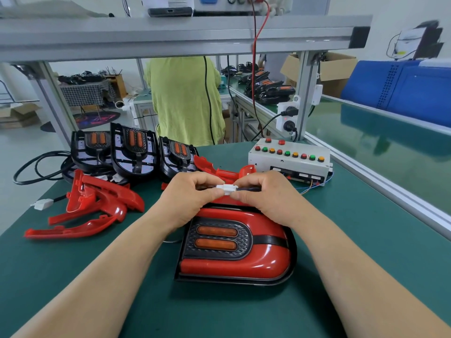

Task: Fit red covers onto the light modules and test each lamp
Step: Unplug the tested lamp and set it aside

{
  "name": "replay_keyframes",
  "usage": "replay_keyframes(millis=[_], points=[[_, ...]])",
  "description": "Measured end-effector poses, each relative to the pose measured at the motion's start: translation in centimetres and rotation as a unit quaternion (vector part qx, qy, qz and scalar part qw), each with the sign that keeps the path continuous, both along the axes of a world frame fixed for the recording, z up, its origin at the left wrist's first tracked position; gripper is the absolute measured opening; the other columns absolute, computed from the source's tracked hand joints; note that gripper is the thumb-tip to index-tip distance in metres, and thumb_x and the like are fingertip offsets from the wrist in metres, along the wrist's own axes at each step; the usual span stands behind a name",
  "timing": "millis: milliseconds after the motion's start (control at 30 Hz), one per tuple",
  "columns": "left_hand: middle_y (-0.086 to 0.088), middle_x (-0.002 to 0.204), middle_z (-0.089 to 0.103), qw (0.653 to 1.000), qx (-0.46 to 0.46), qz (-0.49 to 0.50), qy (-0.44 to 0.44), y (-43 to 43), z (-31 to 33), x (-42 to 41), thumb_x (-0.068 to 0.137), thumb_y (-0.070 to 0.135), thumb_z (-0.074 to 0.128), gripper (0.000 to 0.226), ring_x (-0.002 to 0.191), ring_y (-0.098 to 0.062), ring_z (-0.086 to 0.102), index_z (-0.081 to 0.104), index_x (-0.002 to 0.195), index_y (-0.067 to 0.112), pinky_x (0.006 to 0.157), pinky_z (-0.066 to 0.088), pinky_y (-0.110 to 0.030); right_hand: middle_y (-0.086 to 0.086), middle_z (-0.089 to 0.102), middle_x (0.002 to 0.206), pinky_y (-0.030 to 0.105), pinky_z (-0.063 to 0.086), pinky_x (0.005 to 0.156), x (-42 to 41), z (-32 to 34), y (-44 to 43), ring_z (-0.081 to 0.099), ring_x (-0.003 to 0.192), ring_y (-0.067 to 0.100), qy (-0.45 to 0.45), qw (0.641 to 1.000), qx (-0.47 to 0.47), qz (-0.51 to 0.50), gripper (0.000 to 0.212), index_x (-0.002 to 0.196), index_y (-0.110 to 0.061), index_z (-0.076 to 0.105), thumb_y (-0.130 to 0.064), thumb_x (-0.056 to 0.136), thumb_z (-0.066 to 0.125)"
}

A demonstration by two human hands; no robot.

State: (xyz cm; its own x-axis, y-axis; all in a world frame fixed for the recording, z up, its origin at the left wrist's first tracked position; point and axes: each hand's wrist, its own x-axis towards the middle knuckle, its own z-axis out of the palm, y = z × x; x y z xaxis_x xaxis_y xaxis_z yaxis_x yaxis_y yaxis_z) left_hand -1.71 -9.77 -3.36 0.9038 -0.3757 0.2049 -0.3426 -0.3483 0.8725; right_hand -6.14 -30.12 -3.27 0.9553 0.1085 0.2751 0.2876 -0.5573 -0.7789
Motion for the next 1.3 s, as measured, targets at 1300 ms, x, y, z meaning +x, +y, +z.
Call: replay_keyframes(millis=[1300], points=[[-0.004, 0.089, 0.068, 0.996, 0.000, 0.054, -0.069, 2.4, 1.4, 0.3, 0.083, 0.021, 0.078, 0.006, 0.076, -0.004, 0.058, 0.079, 0.089, 0.018, 0.079, 0.045, -0.021, -0.012, 0.071, 0.074, 0.003, 0.042, 0.065, 0.1, 0.1, -2.4, 0.058, 0.065, -0.008, -0.034, 0.996, 0.041, -0.075, 0.008, 0.088, -0.017, 0.078, -0.023, 0.083, 0.080]])
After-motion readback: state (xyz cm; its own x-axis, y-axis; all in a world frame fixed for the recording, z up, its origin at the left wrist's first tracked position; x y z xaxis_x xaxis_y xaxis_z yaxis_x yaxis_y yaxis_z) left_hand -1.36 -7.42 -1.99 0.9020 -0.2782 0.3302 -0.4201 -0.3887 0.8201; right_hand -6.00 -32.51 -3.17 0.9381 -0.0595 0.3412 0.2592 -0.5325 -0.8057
